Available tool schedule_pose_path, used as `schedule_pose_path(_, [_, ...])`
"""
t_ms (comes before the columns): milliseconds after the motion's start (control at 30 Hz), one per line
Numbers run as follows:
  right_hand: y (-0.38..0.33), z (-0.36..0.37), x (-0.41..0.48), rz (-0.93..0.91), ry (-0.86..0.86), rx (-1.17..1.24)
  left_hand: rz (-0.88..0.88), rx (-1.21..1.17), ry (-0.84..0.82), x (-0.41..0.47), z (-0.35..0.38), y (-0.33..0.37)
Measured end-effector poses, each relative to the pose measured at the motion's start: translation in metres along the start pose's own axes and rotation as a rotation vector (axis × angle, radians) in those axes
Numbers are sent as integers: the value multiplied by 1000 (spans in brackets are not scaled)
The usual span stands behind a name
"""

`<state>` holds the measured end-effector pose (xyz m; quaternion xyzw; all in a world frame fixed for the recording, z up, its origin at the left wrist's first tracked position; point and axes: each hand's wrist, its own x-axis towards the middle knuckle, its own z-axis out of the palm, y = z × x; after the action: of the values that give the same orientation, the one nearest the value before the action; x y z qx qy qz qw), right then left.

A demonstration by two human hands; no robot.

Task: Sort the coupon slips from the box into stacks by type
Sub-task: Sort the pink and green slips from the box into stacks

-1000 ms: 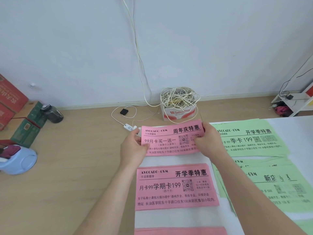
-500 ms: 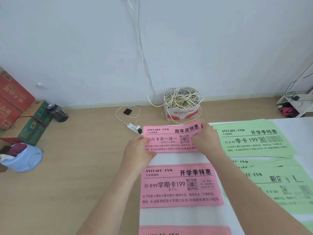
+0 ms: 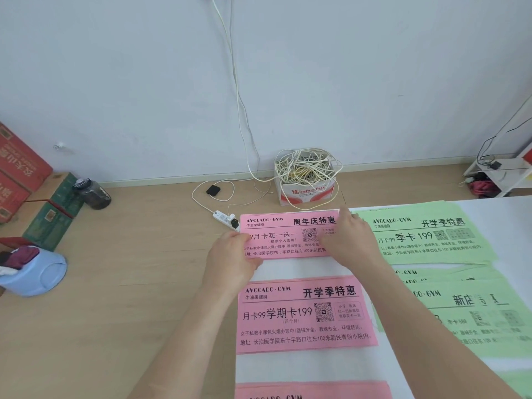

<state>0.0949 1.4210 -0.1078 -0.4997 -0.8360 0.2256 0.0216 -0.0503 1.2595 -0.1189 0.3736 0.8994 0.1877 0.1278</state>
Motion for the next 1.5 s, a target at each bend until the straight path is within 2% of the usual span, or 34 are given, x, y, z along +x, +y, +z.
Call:
schedule_pose_path(133, [3, -6, -5, -84, -112, -67, -15, 14, -10, 1, -1, 1])
schedule_pose_path(400, [8, -7, -5, -158, -165, -183, -18, 68, -23, -1, -3, 8])
schedule_pose_path(800, [7, -17, -19, -155, -171, -118, -30, 55, -29, -4, -7, 11])
schedule_pose_path(900, [10, -33, -35, -129, -129, -7, -18, 40, -9, -8, -13, 11])
schedule_pose_path(1000, [24, -62, -56, -103, -85, 125, 2, -15, 83, -18, -26, 14])
schedule_pose_path(1133, [67, -116, -98, 38, -25, 361, 84, -134, 192, -48, -52, 28])
schedule_pose_path(1267, [112, -158, -136, 164, 75, 349, 176, -185, 98, -84, -69, 59])
schedule_pose_path(1400, [155, -169, -146, 255, 14, 283, 282, -110, -26, -106, -60, 96])
schedule_pose_path(1500, [185, -164, -138, 332, -43, 234, 409, -24, -44, -115, -29, 128])
